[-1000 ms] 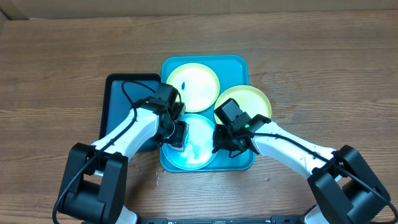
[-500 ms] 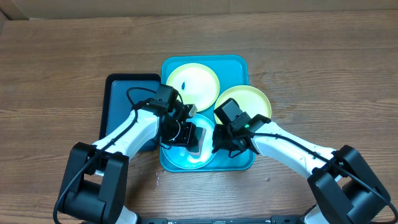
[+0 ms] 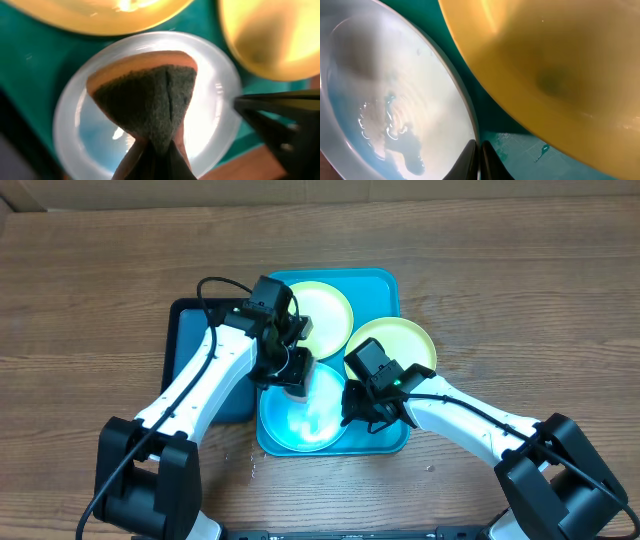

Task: Clean dirty plates on tray and stack at the side
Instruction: 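Scrub the light blue plate rim with the sponge in the left gripper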

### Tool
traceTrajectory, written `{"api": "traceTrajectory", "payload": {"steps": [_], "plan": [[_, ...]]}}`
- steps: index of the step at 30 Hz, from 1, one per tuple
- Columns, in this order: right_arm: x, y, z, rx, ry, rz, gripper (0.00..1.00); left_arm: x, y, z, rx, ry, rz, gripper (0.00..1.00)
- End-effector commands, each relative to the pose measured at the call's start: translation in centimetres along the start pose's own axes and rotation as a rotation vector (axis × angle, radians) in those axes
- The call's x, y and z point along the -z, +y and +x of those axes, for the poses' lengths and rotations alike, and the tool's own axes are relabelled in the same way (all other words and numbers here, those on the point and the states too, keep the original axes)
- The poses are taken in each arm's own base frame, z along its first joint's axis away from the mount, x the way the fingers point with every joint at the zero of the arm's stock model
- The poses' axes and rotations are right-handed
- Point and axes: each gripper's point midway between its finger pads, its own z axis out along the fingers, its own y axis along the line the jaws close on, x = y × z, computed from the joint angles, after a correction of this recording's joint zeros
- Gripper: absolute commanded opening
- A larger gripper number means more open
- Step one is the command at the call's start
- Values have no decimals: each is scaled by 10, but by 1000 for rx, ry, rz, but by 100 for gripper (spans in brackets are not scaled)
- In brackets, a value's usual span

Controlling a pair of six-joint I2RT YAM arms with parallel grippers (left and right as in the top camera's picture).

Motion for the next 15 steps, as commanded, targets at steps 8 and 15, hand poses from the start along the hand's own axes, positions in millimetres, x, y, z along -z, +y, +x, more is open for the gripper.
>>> {"api": "traceTrajectory", "payload": {"steps": [8,15], "plan": [[-2,0,2,2,4,-3,5,-39,26,13,-19,30,-96,4],[-2,0,2,2,4,-3,5,-71,25,32,7,145,-38,4]]}}
